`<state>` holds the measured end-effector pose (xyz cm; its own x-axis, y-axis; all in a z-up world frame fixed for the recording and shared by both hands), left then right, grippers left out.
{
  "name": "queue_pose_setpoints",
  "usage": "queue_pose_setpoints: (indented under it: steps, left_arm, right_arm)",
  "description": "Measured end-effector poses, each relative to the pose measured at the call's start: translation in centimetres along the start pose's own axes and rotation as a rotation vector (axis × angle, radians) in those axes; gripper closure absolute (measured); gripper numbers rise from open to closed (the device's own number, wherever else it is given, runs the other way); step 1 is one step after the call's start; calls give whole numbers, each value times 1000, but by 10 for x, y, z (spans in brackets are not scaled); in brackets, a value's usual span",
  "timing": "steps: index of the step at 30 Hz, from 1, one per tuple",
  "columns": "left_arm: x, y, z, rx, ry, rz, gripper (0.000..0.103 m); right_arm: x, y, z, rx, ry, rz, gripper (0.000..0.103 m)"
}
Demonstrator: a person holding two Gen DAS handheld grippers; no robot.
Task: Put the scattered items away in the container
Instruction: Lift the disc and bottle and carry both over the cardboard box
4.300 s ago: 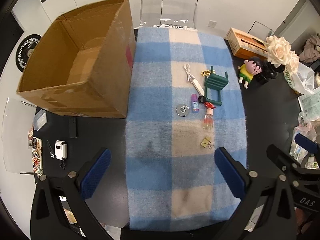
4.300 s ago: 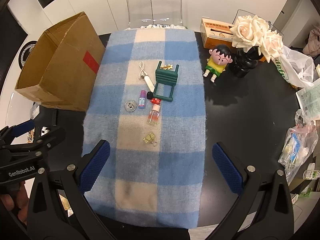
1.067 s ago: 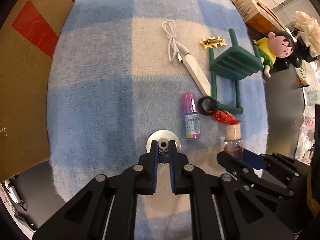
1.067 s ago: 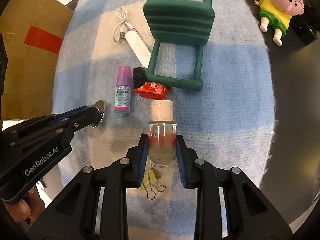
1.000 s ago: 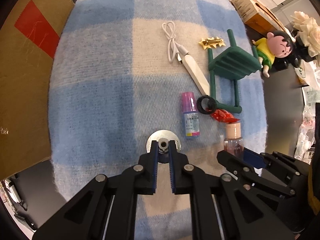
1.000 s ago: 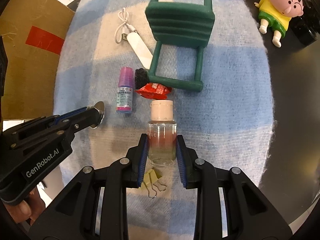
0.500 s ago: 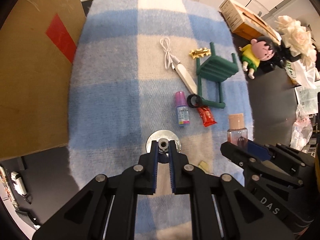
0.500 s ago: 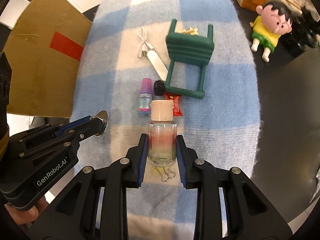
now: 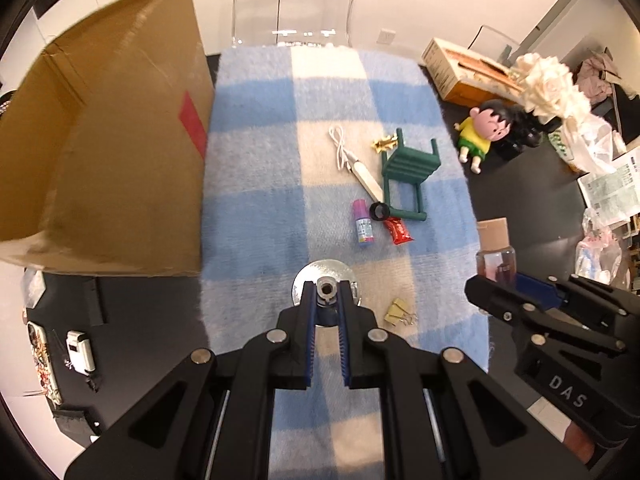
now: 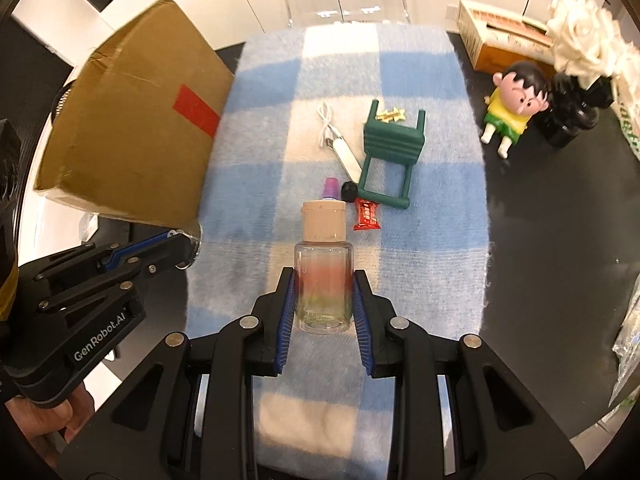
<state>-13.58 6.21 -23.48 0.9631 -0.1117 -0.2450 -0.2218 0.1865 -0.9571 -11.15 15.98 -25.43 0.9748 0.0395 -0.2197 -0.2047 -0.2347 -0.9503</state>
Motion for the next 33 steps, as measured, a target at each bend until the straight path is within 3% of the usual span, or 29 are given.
queue_pose_setpoints:
  steps: [17,33]
  left_arm:
    - [32,-87,-3,-20,-18,113,93]
    - [23,-110,-36,-32,-117,179,93]
  right_arm:
    - [33,-91,-31,-11,-47,106,75]
    - [16,-104,-67,-30,-135,125,75]
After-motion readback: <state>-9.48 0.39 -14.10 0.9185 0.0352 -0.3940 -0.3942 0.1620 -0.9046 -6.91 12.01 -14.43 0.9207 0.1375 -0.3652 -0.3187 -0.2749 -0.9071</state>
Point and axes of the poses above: each gripper's, at about its wrist camera, not at the fingertips, and y roughly the way its jaws point, z to its right, x to its underside, the point moved 10 cm from there along y, roughly the way its jaws point
